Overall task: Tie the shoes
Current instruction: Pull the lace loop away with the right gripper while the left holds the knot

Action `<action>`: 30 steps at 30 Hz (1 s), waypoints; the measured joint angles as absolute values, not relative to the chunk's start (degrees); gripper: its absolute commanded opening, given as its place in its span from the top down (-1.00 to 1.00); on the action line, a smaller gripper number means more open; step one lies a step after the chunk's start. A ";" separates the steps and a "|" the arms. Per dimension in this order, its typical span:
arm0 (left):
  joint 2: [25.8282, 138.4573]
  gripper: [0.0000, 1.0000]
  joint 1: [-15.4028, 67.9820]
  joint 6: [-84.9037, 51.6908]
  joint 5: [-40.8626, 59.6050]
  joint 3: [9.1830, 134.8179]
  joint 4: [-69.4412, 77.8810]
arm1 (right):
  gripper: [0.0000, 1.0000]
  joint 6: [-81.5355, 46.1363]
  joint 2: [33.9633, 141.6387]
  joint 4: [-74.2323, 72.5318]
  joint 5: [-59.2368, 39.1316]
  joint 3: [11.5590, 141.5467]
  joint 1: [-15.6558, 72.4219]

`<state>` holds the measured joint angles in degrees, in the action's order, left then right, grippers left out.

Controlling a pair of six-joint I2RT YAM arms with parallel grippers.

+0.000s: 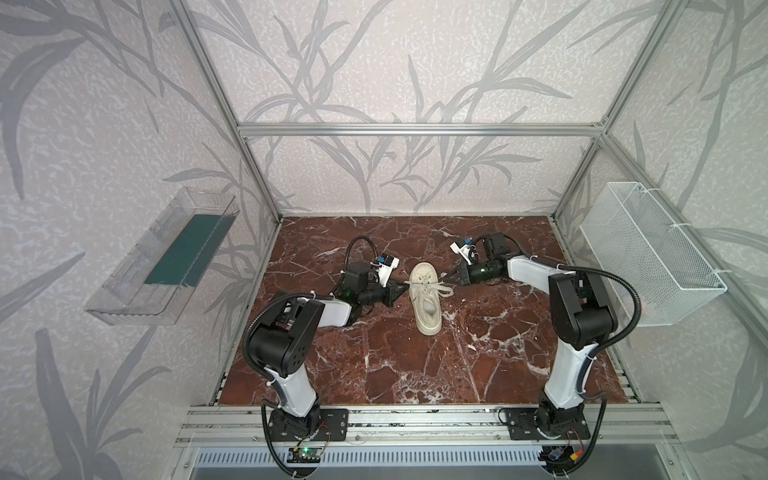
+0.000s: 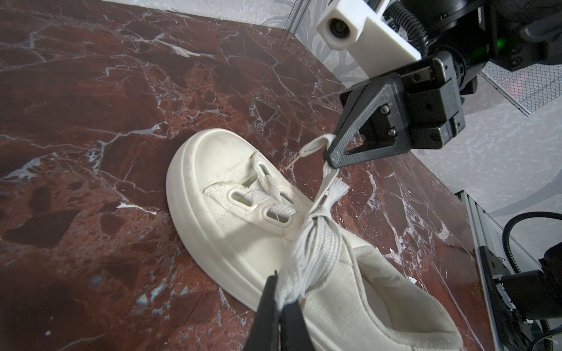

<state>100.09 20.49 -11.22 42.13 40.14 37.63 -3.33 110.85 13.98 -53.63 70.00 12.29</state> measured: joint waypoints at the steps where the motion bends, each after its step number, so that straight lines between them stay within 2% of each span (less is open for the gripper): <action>1: 100.09 1.00 20.49 -11.05 42.11 40.16 37.39 | 1.00 -3.29 110.59 14.00 -53.63 69.65 12.10; 21: 99.70 1.00 20.25 -7.86 41.98 42.02 32.86 | 1.00 -5.19 107.20 13.89 -51.90 65.87 9.30; 30: 99.70 1.00 20.23 -7.05 42.48 43.18 30.68 | 1.00 -8.64 110.21 14.90 -52.62 67.07 9.17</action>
